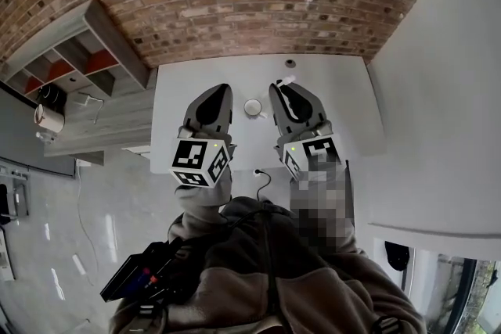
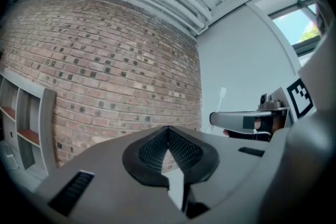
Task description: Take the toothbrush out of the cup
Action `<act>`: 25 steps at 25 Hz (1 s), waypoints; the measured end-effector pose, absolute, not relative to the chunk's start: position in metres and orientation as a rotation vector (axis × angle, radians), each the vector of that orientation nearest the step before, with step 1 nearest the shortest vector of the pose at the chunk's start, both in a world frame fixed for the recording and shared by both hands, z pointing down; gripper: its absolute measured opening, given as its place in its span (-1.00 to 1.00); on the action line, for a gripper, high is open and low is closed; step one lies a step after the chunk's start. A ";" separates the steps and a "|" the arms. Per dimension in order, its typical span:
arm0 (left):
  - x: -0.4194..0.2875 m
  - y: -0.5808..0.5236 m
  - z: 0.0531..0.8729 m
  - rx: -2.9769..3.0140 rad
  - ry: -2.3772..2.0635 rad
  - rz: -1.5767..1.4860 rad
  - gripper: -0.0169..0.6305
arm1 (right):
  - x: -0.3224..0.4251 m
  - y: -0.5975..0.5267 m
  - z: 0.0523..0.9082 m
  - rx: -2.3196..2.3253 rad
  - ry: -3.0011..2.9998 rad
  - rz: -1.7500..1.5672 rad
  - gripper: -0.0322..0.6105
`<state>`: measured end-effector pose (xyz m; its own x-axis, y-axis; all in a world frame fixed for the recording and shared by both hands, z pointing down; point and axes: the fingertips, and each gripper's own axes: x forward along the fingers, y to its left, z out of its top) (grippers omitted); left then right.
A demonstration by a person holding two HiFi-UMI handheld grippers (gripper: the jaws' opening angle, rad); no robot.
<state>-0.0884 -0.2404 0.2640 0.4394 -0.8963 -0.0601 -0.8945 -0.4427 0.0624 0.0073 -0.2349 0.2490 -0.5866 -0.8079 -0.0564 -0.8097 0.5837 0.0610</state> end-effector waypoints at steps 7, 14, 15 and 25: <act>-0.075 -0.245 0.243 2.706 -1.629 -0.151 -0.93 | 0.020 -0.233 0.223 -1.420 2.724 0.200 -0.76; -0.072 -0.249 0.230 2.733 -1.646 -0.171 -0.93 | 0.026 -0.237 0.208 -1.415 2.687 0.235 -0.76; -0.072 -0.250 0.228 2.734 -1.650 -0.174 -0.93 | 0.027 -0.238 0.207 -1.412 2.684 0.239 -0.76; -0.071 -0.255 0.222 2.735 -1.674 -0.183 -0.93 | 0.030 -0.240 0.196 -1.398 2.662 0.276 -0.76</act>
